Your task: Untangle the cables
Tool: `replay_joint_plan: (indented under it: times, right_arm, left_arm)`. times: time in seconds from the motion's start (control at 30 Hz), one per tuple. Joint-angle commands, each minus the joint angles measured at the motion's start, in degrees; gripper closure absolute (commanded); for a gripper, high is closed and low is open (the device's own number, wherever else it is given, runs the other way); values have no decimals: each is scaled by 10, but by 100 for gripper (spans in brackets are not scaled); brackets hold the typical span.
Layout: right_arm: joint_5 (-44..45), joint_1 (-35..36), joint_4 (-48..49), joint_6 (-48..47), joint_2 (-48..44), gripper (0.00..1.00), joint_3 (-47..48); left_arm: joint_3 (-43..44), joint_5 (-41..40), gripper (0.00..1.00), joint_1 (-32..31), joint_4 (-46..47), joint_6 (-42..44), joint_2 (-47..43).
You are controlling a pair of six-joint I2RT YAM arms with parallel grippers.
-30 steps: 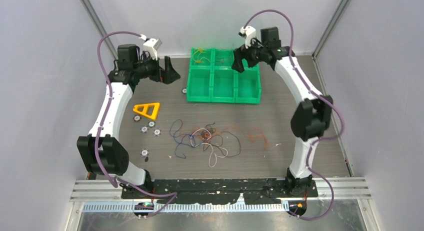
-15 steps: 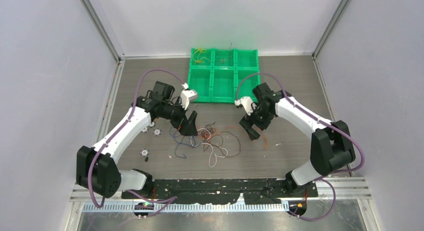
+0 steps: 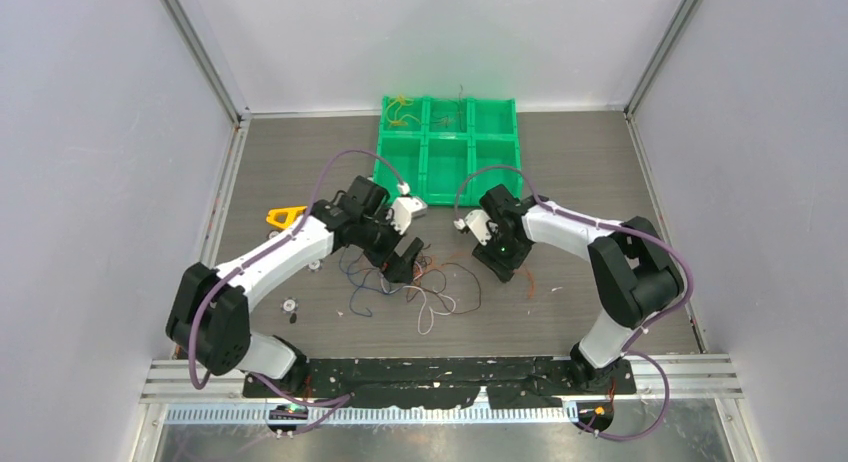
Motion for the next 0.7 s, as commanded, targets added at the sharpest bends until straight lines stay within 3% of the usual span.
replay_joint_plan:
  times: [0.0,0.03,0.1,0.17,0.3,0.4,0.5,0.6,0.67]
  right_arm:
    - [39,3,25,-2,10,60,-27]
    - [57,3,24,-9,7,75,-35]
    - [82,1,21,-19,-7,92,-42]
    - [92,-10,9,-31,-32,94,-44]
    - [104,-71,-38,-67,-104,95,-21]
    - [114,-157,-82,-107,-162,95,29]
    - [119,-244,-109,-160,-192,95,84]
    - [107,-308,-138,-196,-210,94,168]
    - [93,-345,-156,-209,-210,95,228]
  left_arm:
    - [-7,-68,0,-59,67,-2,13]
    - [-4,-85,0,-68,72,-2,23]
    - [9,-118,0,-74,72,0,53]
    - [28,-149,5,-73,44,19,95]
    - [27,-177,25,-45,5,66,120]
    - [10,-159,53,16,-16,86,119]
    - [0,-137,73,66,-33,106,118]
    - [-16,-132,75,82,-35,119,115]
    - [-24,-124,70,82,-34,126,115]
